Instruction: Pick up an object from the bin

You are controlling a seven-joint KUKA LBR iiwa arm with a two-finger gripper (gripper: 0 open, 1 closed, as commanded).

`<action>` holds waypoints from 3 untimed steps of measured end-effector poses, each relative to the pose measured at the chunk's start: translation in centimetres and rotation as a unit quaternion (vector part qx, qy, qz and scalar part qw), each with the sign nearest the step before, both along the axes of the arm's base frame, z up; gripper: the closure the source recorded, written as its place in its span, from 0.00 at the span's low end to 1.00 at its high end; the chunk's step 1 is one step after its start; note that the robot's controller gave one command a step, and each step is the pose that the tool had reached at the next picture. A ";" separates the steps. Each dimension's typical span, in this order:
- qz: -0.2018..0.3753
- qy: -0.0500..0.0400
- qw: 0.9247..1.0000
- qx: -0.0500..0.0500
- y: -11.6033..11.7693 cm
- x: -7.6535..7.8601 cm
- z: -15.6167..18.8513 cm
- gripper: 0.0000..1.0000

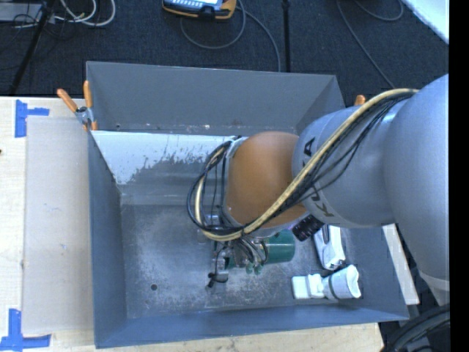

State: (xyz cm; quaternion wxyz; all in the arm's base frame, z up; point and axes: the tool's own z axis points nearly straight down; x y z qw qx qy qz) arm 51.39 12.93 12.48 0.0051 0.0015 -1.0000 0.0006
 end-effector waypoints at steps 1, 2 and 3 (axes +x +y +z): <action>-0.002 -0.004 1.000 0.001 0.0 0.2 0.4 0.00; 0.026 -0.001 1.000 0.001 -2.8 2.3 1.3 0.00; -0.004 -0.003 1.000 0.000 -4.1 5.5 1.7 0.00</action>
Offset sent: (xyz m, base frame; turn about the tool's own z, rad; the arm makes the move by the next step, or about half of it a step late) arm 0.0424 -0.0581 0.0222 -0.0886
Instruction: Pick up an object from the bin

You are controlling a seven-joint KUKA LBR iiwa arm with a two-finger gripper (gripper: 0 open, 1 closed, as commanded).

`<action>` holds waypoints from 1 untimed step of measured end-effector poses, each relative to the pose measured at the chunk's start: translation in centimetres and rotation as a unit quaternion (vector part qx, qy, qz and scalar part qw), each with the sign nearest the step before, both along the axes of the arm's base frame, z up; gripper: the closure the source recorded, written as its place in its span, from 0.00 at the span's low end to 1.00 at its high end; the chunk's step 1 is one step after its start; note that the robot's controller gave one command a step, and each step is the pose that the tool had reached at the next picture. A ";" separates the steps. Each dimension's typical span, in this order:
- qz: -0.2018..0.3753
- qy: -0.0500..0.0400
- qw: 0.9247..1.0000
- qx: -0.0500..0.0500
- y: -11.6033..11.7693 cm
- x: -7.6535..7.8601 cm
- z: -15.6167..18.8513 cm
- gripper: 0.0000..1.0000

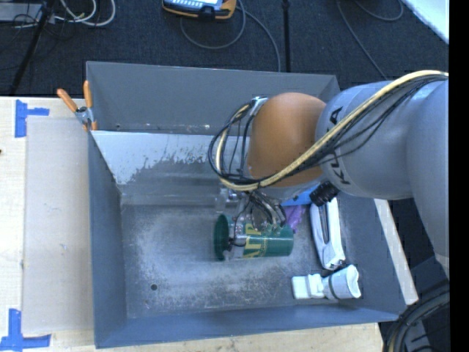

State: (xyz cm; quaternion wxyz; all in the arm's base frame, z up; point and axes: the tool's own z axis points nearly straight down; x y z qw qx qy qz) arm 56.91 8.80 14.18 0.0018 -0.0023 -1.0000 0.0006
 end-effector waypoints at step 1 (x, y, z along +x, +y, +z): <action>0.032 0.000 0.999 0.001 -1.2 0.0 -1.9 0.00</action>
Offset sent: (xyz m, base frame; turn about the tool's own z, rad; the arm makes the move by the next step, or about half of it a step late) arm 0.0105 -0.0217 -0.0718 -0.3458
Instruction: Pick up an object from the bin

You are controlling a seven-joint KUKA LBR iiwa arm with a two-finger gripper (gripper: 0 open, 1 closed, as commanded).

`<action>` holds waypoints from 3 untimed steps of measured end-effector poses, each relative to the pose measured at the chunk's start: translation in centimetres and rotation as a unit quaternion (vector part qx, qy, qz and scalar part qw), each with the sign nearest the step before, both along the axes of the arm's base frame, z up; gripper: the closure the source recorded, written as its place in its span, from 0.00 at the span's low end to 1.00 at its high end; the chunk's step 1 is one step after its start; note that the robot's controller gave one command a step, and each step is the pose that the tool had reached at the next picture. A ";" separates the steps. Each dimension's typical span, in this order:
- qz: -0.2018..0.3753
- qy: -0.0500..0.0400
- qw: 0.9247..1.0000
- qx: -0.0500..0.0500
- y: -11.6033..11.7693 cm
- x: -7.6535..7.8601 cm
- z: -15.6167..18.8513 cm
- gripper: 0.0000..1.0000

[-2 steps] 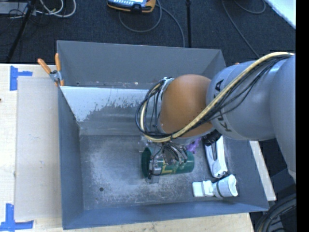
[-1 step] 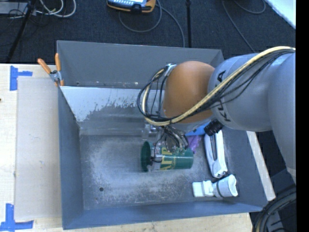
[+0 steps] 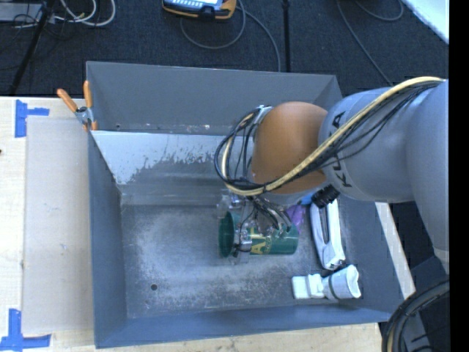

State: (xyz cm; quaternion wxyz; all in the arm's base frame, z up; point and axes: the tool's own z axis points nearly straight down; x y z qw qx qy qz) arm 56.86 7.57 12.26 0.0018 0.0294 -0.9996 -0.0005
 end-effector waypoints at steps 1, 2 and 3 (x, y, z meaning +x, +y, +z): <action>0.122 0.000 0.993 0.000 -0.6 0.7 -3.4 0.00; 0.100 0.001 0.995 0.001 -1.8 2.0 -4.9 0.00; 0.046 -0.001 0.999 0.001 -4.8 3.4 -5.0 0.00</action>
Offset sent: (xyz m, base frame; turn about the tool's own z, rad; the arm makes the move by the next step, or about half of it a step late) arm 0.0340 -0.0345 -0.0505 -0.0739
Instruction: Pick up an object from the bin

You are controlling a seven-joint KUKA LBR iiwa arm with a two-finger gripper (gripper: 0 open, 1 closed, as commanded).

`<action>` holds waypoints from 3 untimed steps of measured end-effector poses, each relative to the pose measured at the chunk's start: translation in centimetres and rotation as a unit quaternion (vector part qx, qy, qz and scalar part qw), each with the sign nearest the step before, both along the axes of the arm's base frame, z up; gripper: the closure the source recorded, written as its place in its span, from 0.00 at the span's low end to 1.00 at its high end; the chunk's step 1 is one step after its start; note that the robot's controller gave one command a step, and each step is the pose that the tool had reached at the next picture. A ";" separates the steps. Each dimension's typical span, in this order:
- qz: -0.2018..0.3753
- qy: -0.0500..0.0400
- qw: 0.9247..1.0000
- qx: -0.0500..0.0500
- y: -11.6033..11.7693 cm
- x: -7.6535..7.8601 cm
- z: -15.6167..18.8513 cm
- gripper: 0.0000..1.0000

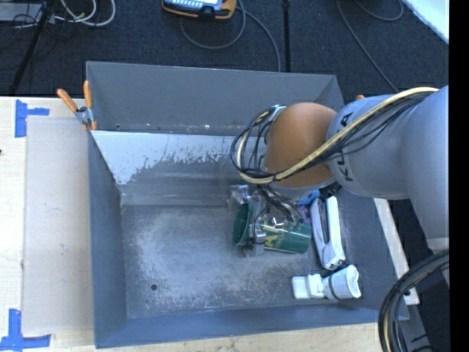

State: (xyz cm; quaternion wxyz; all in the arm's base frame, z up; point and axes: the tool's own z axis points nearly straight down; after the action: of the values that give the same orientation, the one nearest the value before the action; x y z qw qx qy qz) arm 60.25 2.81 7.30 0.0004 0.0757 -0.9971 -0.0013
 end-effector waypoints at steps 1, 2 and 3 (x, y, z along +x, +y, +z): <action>0.070 0.000 0.998 0.001 -1.9 -0.3 -0.1 0.00; 0.044 -0.003 0.999 0.002 -2.5 -1.1 -0.1 0.00; 0.086 -0.004 0.996 0.007 -5.4 -0.6 0.0 0.00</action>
Offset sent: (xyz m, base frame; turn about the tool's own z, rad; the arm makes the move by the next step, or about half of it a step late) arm -0.0158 -0.0309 -0.0030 -0.0988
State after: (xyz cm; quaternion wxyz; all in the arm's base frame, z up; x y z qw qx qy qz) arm 59.62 -2.59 7.28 -0.0039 0.1613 -0.9869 -0.0076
